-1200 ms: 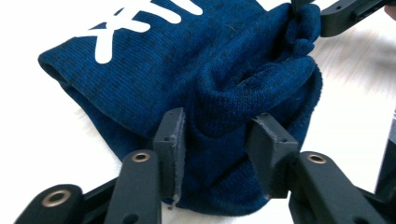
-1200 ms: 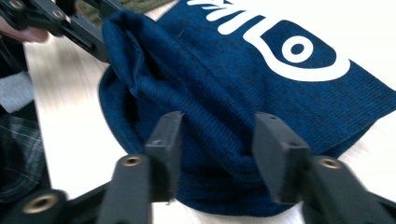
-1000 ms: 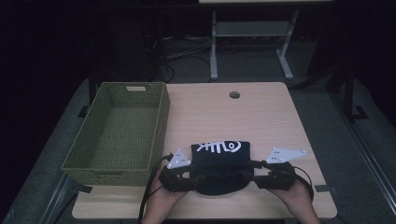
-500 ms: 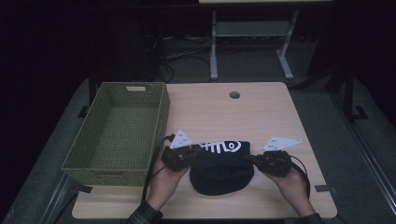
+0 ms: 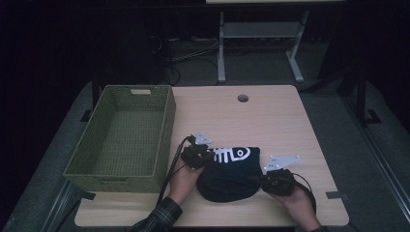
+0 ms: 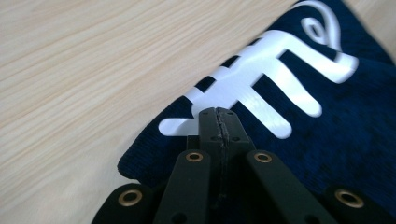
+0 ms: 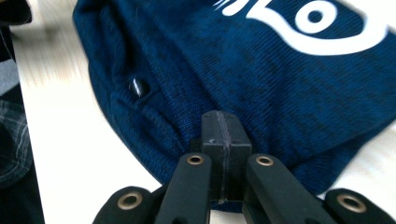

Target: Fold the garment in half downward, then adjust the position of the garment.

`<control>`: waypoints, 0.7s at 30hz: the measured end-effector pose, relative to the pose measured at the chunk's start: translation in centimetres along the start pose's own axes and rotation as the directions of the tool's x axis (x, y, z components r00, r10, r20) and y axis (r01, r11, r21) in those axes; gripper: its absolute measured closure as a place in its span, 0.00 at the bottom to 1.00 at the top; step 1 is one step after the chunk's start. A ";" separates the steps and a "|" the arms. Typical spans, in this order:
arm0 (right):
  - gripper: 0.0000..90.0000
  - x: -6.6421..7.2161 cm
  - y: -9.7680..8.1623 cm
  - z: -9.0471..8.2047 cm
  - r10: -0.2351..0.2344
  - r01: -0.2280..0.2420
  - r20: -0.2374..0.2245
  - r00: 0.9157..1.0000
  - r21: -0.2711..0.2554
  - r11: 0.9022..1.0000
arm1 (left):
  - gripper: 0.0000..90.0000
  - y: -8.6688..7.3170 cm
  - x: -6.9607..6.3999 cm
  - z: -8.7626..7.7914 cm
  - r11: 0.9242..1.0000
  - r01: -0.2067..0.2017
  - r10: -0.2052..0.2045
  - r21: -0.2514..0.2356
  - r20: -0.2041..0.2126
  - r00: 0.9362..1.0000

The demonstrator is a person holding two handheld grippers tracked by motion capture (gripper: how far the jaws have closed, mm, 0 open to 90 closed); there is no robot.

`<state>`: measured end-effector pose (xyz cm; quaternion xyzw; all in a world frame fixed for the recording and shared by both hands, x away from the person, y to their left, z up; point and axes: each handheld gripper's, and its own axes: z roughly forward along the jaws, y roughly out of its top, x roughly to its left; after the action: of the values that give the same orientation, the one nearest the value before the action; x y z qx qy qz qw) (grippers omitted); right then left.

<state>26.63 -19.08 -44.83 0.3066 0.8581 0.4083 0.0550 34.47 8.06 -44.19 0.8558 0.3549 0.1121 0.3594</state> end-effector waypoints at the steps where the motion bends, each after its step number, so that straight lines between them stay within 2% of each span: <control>1: 1.00 0.1 -0.1 0.2 0.007 -0.007 -0.005 1.000 0.003 1.000 | 1.00 0.1 0.1 0.4 1.000 -0.002 0.002 0.002 0.001 1.000; 10: 1.00 1.2 -0.3 1.7 -0.038 0.038 -0.001 0.999 0.049 0.998 | 1.00 1.1 0.8 2.4 0.999 -0.029 0.029 0.023 0.023 0.999; 15: 1.00 1.5 -0.1 2.0 -0.046 0.046 0.005 0.999 0.053 0.998 | 0.98 1.2 1.0 2.2 1.000 -0.023 0.023 0.007 0.042 0.999; 17: 0.97 1.5 -0.1 1.7 -0.038 0.038 0.005 0.999 0.036 0.999 | 0.91 1.2 1.0 1.3 1.000 -0.013 0.014 -0.015 0.050 0.999; 18: 0.91 1.5 0.0 1.4 -0.035 0.034 0.009 0.999 0.018 0.999 | 0.86 1.2 1.0 0.9 1.000 -0.009 0.010 -0.025 0.048 0.999; 21: 0.83 1.3 0.1 0.7 -0.026 0.027 0.026 0.999 -0.014 1.000 | 0.74 1.2 1.0 -0.4 0.999 0.020 -0.017 -0.044 0.074 0.997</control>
<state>25.84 -17.80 -45.00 0.3001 0.8582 0.4098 0.0737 35.69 8.37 -43.14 0.8478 0.3467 0.0852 0.3921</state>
